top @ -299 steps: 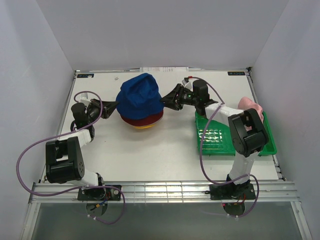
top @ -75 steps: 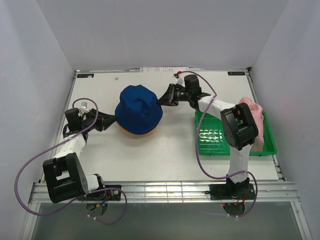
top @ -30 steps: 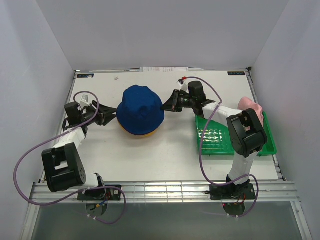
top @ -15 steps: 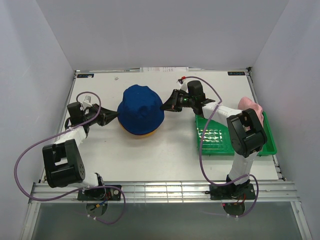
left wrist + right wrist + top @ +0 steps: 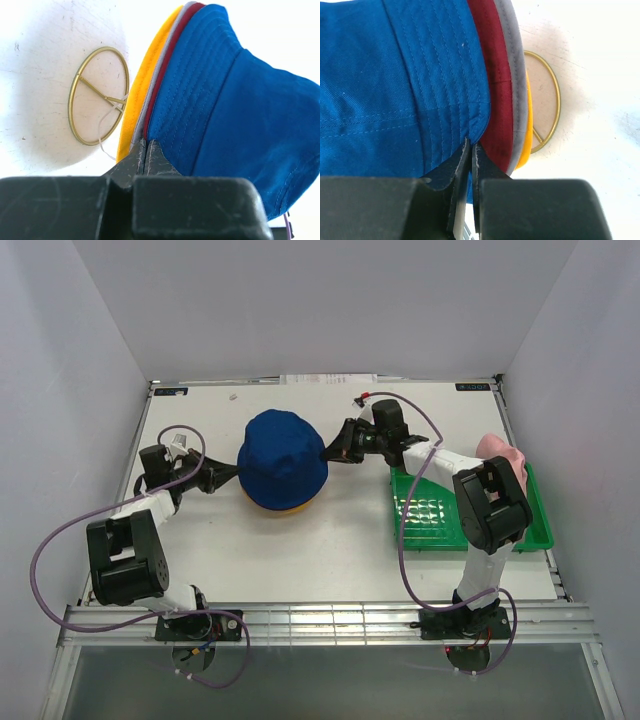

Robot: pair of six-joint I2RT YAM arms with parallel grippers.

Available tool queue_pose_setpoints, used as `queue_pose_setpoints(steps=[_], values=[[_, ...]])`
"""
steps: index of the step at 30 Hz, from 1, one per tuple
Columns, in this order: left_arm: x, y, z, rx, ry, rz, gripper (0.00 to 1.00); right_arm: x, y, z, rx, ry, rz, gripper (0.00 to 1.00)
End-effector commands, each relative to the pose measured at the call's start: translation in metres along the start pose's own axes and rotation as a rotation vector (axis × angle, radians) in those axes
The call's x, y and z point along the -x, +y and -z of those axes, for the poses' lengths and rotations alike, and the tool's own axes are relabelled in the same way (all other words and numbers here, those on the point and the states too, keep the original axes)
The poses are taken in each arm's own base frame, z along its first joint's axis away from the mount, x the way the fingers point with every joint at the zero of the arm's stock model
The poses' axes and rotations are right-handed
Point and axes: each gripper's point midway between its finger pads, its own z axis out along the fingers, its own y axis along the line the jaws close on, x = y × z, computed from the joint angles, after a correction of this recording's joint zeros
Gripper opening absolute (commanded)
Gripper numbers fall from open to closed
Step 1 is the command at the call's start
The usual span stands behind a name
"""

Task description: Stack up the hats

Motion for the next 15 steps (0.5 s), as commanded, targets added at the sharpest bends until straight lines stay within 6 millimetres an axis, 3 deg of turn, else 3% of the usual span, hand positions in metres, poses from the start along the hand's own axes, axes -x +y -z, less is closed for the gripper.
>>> queue_pose_setpoints(steps=[1,9,15], values=[[0.008,0.016,-0.005,0.054,-0.041,0.007,0.0,-0.013,-0.034,-0.005,-0.1,0.028,-0.015,0.08],[0.003,0.03,-0.006,0.08,-0.037,0.016,0.0,-0.037,-0.069,-0.008,-0.157,0.077,-0.053,0.08],[0.002,0.034,-0.006,0.092,-0.038,0.013,0.0,-0.049,-0.085,-0.007,-0.185,0.098,-0.067,0.08]])
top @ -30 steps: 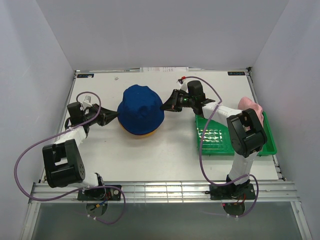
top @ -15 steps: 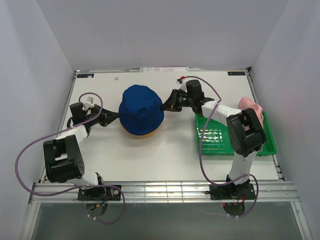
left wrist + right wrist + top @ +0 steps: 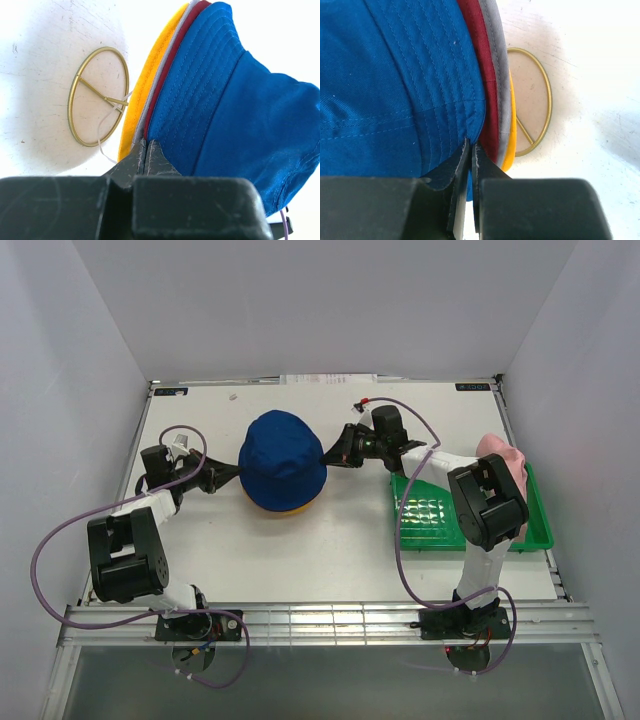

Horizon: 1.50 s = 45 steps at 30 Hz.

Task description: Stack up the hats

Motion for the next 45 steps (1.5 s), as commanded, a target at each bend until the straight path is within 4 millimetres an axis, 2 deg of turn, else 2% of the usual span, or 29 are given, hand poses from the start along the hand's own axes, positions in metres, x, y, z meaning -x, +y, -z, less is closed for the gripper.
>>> queue_pose_setpoints(steps=[1,7,16,23,27,35,40,45], values=[[0.003,0.029,-0.001,0.094,-0.049,0.011,0.0,-0.041,-0.067,0.0,-0.181,0.091,-0.07,0.08],[0.003,0.041,0.0,0.145,-0.062,0.014,0.0,-0.032,-0.059,0.001,-0.167,0.08,-0.05,0.08],[0.001,0.069,-0.001,0.239,-0.055,0.037,0.0,-0.033,-0.055,0.003,-0.147,0.08,-0.045,0.08],[-0.001,0.083,-0.003,0.275,-0.045,0.044,0.0,-0.024,-0.036,0.007,-0.097,0.056,-0.026,0.08],[0.001,0.083,-0.003,0.277,-0.048,0.034,0.0,-0.022,-0.032,0.009,-0.094,0.048,-0.008,0.08],[0.001,0.077,-0.001,0.281,-0.038,0.033,0.0,-0.042,-0.065,0.004,-0.161,0.093,-0.036,0.08],[0.003,0.074,0.0,0.288,-0.035,0.014,0.0,-0.036,-0.061,0.006,-0.164,0.079,-0.017,0.08],[0.012,0.059,0.004,0.289,-0.034,-0.033,0.0,-0.019,-0.041,0.011,-0.155,0.056,0.028,0.09]])
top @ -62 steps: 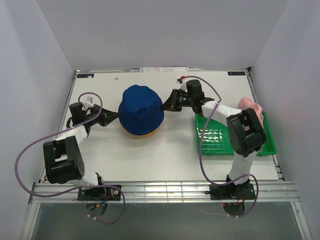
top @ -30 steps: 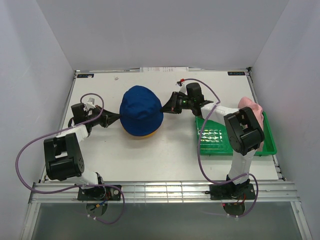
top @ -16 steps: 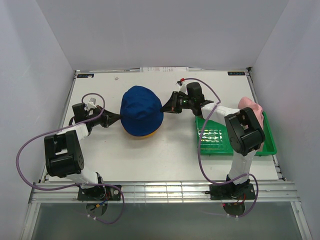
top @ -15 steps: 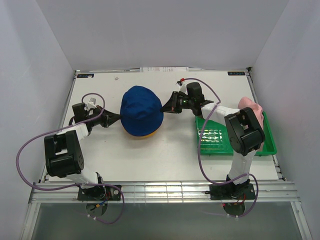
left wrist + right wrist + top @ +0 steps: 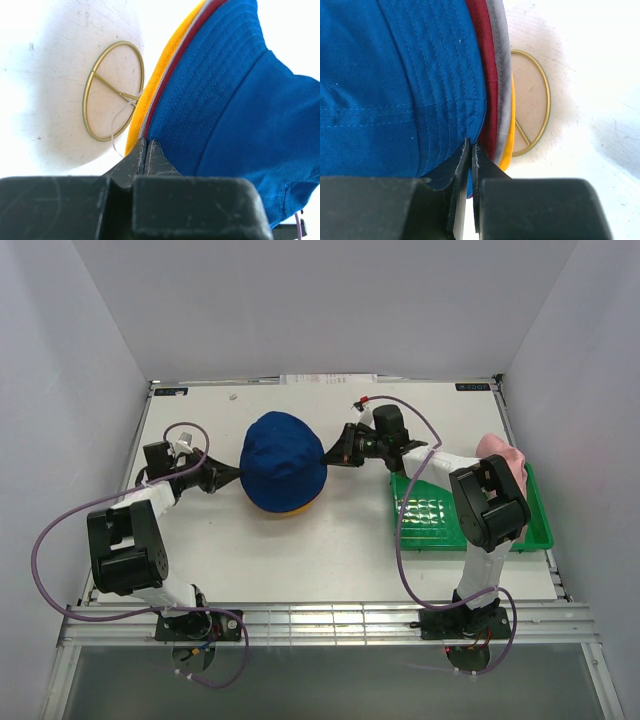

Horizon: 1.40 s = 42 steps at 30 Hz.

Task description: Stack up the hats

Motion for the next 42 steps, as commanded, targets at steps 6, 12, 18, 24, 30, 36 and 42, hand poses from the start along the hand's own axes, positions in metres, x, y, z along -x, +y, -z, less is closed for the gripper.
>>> queue_pose_setpoints(steps=[6,12,18,24,30,36,42], values=[[0.022,0.025,0.014,0.23,-0.088,-0.056,0.11,-0.007,-0.019,0.012,-0.143,0.052,-0.013,0.19],[0.028,0.001,0.019,0.187,-0.085,-0.108,0.48,0.008,0.002,0.017,-0.123,0.027,0.021,0.31],[0.03,-0.028,0.029,0.125,-0.111,-0.168,0.61,0.017,0.016,0.027,-0.128,0.015,0.044,0.35],[0.05,-0.072,0.051,0.115,-0.215,-0.269,0.65,0.031,0.032,0.058,-0.225,-0.011,0.126,0.42],[0.065,-0.114,0.077,0.103,-0.339,-0.374,0.7,0.063,0.02,0.148,-0.629,-0.168,0.271,0.55],[0.065,-0.148,0.093,0.053,-0.383,-0.45,0.71,0.068,-0.016,0.277,-1.164,-0.366,0.284,0.7],[0.054,-0.154,0.09,0.015,-0.358,-0.468,0.71,0.045,-0.067,0.348,-1.44,-0.394,0.202,0.88]])
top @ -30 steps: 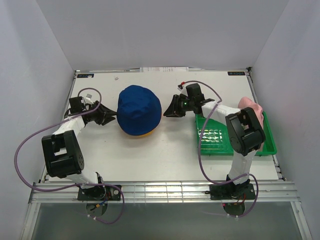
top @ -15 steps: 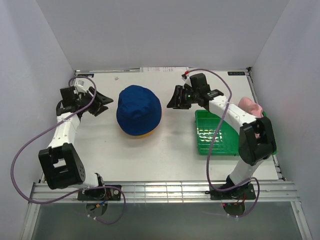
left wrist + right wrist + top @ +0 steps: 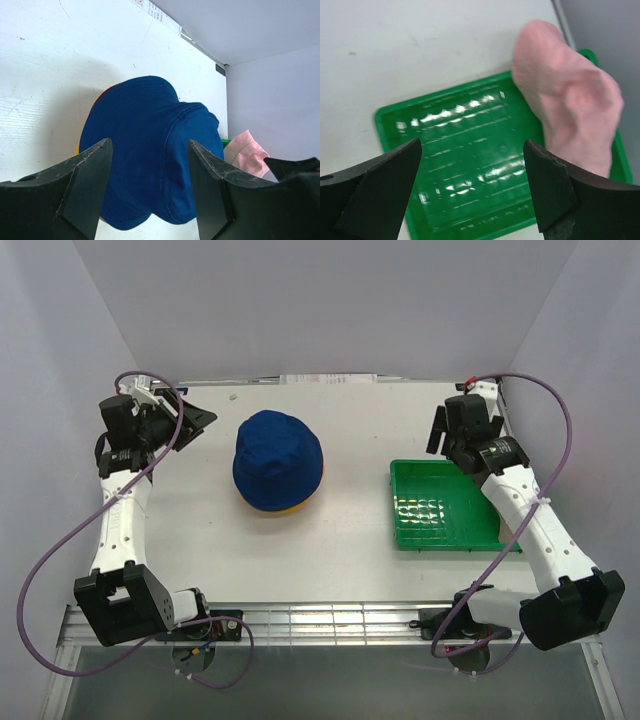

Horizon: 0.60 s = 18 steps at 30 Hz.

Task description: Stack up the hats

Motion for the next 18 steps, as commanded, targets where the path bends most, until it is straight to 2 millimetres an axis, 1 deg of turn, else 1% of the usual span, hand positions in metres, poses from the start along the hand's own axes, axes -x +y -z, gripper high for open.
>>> queue_pose_setpoints(steps=[1,3,5,8,13,16,18], values=[[-0.003,-0.013,0.005,-0.035,0.002,-0.037,0.71,-0.029,-0.072,-0.014,-0.294,0.084,0.061,0.88],[-0.006,-0.01,0.003,-0.03,0.011,-0.036,0.71,-0.036,-0.085,-0.018,-0.34,0.106,0.06,0.9],[-0.009,-0.009,0.001,-0.03,0.017,-0.038,0.71,-0.036,-0.1,-0.018,-0.403,0.114,0.047,0.91],[-0.014,-0.008,-0.004,-0.034,0.037,-0.039,0.71,-0.032,-0.107,-0.014,-0.439,0.091,0.003,0.92],[-0.019,-0.01,-0.008,-0.038,0.054,-0.045,0.71,-0.031,-0.118,-0.013,-0.497,0.084,0.004,0.94],[-0.02,-0.01,-0.008,-0.036,0.057,-0.046,0.71,-0.03,-0.127,-0.011,-0.546,0.071,-0.004,0.98],[-0.021,-0.009,-0.009,-0.035,0.061,-0.041,0.71,-0.029,-0.129,-0.011,-0.558,0.068,-0.016,0.98]])
